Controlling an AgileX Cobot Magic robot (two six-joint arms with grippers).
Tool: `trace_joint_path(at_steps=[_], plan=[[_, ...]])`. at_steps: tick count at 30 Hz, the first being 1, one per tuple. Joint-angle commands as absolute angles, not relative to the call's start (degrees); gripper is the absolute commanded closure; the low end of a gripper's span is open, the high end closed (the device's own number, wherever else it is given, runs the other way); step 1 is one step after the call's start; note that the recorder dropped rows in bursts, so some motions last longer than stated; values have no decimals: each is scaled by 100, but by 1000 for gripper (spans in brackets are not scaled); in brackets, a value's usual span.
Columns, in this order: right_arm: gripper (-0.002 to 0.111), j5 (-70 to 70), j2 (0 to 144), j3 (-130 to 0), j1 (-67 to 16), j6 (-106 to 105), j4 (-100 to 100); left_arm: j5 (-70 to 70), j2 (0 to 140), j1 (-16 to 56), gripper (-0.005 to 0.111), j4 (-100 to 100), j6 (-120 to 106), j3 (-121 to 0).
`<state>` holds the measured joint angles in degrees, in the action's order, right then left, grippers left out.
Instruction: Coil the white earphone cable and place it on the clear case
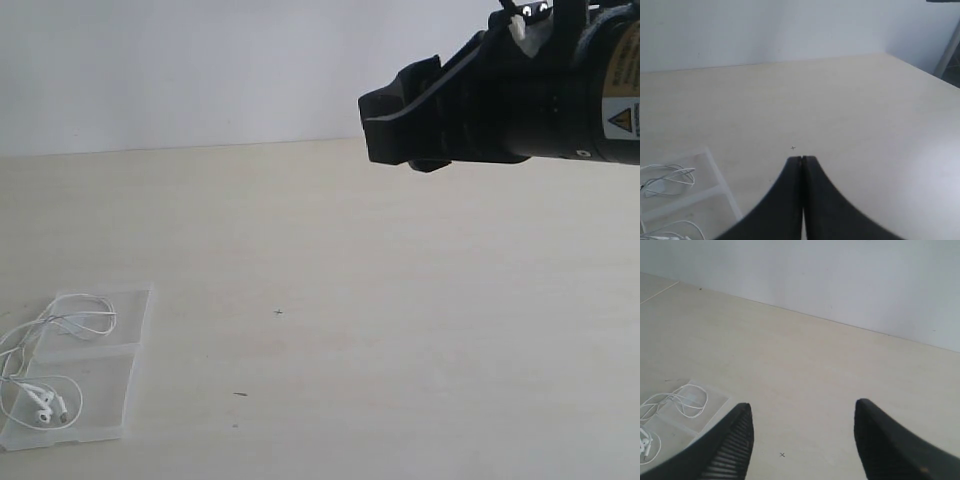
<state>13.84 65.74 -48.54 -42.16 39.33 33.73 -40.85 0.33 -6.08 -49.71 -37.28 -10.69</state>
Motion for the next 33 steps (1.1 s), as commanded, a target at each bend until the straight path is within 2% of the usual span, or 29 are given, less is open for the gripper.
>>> trace_joint_path(at_steps=[1,12,21,24,28,33], plan=[[50,1361,6548,-4836,-4202,3900,3347,-3777,0,-304,107,-4864,-3755,-1054],[50,1361,6548,-4836,-4202,3900,3347,-1408,0,-171,107,-4161,-3883,-1054],[50,1361,6548,-4836,-4202,3900,3347,-1137,0,-171,107,-3804,-3799,-1054],[50,1361,6548,-4836,-4202,3900,3347,-1245,0,-268,107,-2685,-2569,-992],[50,1361,6548,-4836,-4202,3900,3347,-1385,6,-557,107,-477,362,-541],[50,1361,6548,-4836,-4202,3900,3347,-1385,6,-748,107,-295,890,-43]])
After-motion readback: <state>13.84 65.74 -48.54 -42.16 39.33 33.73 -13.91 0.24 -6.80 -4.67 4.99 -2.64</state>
